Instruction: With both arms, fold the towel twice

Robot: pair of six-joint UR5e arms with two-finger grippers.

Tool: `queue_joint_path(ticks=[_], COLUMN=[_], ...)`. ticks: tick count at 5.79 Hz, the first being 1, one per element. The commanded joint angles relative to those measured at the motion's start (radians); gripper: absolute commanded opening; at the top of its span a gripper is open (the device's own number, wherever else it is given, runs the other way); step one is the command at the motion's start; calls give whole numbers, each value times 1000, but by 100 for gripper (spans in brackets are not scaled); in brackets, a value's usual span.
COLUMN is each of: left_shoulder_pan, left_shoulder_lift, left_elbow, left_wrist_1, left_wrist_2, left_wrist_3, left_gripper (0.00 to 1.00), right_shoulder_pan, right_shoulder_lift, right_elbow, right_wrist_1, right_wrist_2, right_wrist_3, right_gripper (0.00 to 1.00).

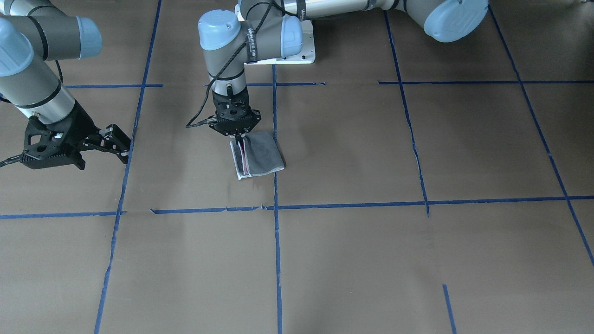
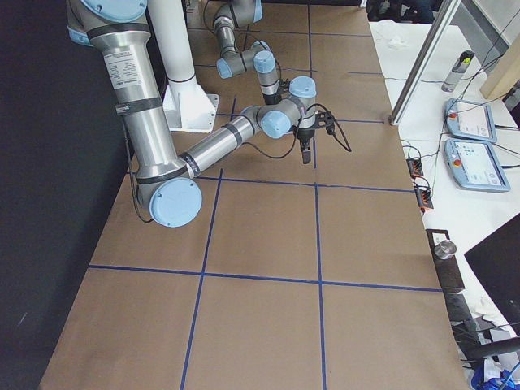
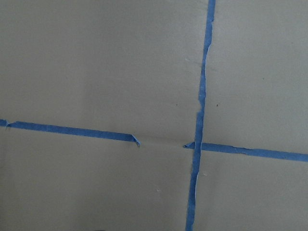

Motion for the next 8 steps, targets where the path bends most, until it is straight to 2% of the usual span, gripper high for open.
queue_joint_path(ticks=[1,2,3,4,6,7,8], left_shoulder_pan=[5,1,-30,-98,-227,-331,-485], left_shoulder_lift=[-13,-14,1,77,332,499,653], left_elbow=[20,-10,-71,-182,-580,-724,-792], left_wrist_1=[-4,-4,9,56,286,289,290], left_wrist_2=[1,-10,-49,-182,-301,-379,-504], left_wrist_3=[4,98,161,230,536,726,995], left_gripper=[91,100,100,100,100,100,100], right_shoulder_pan=[-1,1,13,37,98,164,263], right_shoulder_lift=[-1,-1,2,2,-17,-75,-158], right_elbow=[-1,-1,-1,-1,-11,-11,-9], right_wrist_1=[-1,0,-1,-10,-16,-15,-15], right_wrist_2=[-4,-3,2,19,53,97,152], right_wrist_3=[0,0,-2,-27,-131,-261,-426], right_gripper=[100,100,100,100,100,100,100])
